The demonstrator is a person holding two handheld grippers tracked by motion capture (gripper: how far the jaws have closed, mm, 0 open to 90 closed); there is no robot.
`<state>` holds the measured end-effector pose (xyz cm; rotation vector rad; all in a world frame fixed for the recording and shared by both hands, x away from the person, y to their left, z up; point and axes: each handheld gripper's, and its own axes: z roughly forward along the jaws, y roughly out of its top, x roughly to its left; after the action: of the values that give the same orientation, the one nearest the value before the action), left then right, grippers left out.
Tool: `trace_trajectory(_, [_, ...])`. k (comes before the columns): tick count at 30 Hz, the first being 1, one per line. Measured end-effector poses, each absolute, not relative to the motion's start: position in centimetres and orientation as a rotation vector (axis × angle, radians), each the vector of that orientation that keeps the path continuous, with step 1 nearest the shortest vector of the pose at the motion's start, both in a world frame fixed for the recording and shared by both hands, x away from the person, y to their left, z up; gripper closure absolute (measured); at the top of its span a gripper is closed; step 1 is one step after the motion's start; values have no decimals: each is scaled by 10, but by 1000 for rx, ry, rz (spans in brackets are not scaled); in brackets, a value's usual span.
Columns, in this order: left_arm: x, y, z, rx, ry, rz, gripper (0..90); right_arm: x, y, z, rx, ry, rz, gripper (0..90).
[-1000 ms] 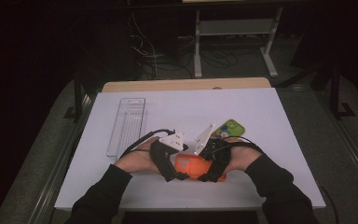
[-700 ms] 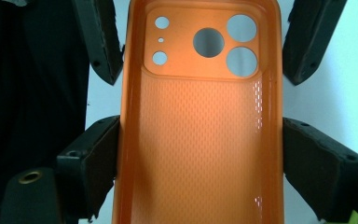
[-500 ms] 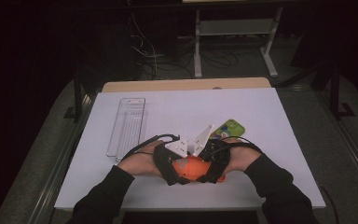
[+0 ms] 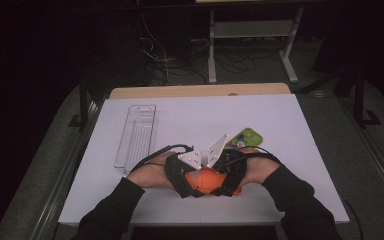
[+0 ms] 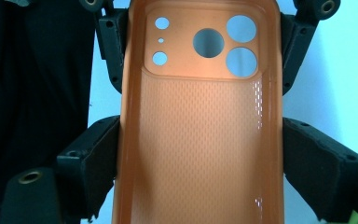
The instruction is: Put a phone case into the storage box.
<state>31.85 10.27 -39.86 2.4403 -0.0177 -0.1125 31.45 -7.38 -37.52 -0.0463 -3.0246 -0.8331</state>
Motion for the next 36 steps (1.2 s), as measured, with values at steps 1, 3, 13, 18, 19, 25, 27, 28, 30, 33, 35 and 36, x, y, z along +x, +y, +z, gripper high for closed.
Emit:
trace_trajectory(1, [319, 103, -399, 2443, -21, -114, 144, 314, -74, -375, -48, -3023, -830, 146])
trace_trajectory(3, [319, 102, -399, 2449, -28, -111, 148, 314, -74, -375, -50, -3025, -827, 146])
trace_trajectory(13, [320, 103, -398, 2461, -21, -117, 158, 315, -74, -377, -60, -2997, -845, 121])
trace_trajectory(18, [321, 105, -398, 2453, 19, -116, 157, 318, -80, -375, -132, -2978, -897, 16])
trace_trajectory(19, [323, 106, -397, 2466, 5, -99, 158, 319, -82, -373, -142, -2981, -904, 8])
trace_trajectory(25, [326, 109, -397, 2457, 71, -78, 157, 324, -98, -367, -254, -3002, -990, 2])
trace_trajectory(27, [326, 110, -397, 2462, 98, -69, 157, 326, -105, -365, -317, -3000, -1008, 2])
trace_trajectory(28, [326, 110, -397, 2462, 98, -69, 157, 326, -105, -365, -317, -3000, -1008, 2])
trace_trajectory(30, [328, 113, -397, 2455, 155, -50, 157, 329, -116, -364, -406, -3004, -1051, 2])
trace_trajectory(33, [329, 115, -398, 2454, 214, -19, 157, 330, -129, -364, -519, -3000, -1085, 3])
trace_trajectory(35, [330, 116, -398, 2459, 243, 8, 157, 330, -137, -365, -607, -2983, -1107, 2])
trace_trajectory(36, [330, 116, -398, 2459, 243, 8, 157, 329, -141, -365, -672, -2963, -1113, 3])
